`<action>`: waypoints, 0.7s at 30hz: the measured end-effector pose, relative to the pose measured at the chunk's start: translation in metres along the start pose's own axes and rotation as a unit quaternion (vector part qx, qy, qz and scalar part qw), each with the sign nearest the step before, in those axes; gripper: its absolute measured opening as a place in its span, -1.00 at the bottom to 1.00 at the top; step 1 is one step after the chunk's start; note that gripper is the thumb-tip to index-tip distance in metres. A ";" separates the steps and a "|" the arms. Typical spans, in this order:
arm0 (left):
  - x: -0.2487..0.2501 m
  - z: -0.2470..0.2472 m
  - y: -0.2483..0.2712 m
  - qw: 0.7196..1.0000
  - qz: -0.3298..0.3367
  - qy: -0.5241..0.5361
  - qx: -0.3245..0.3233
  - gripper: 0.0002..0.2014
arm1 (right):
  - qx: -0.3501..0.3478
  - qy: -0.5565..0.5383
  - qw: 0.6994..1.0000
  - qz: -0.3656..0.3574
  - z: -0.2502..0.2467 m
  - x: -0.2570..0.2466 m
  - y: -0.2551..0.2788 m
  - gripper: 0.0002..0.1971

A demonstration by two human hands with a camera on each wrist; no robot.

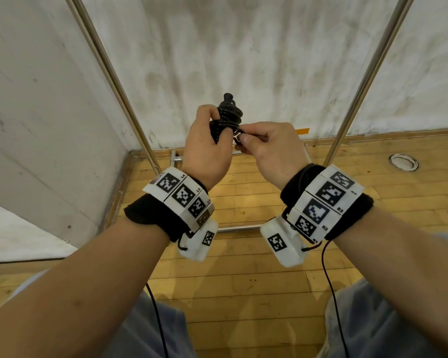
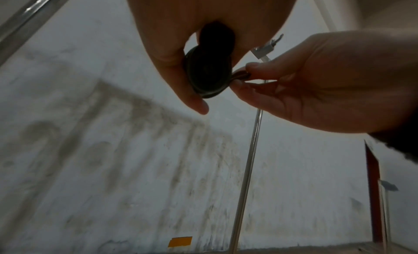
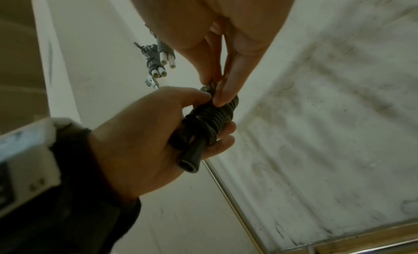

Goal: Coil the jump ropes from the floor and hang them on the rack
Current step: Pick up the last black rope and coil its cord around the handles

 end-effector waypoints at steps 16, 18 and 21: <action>0.002 0.005 0.004 0.995 -0.026 0.050 -0.088 -0.71 | 0.031 0.064 0.996 -0.055 -0.015 -0.017 0.000 -0.85; 0.003 0.006 0.004 0.992 -0.034 0.063 -0.104 -0.69 | 0.029 0.090 0.993 -0.074 -0.014 -0.021 -0.001 -0.87; 0.006 0.009 0.005 0.988 -0.032 0.077 -0.130 -0.67 | 0.020 0.121 0.988 -0.092 -0.014 -0.023 -0.004 -0.82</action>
Point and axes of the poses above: each hand's wrist, its own y-axis away from the middle knuckle, its own z-axis out of the palm, x = y × z, the point moved 10 cm from there along -y, towards the middle knuckle
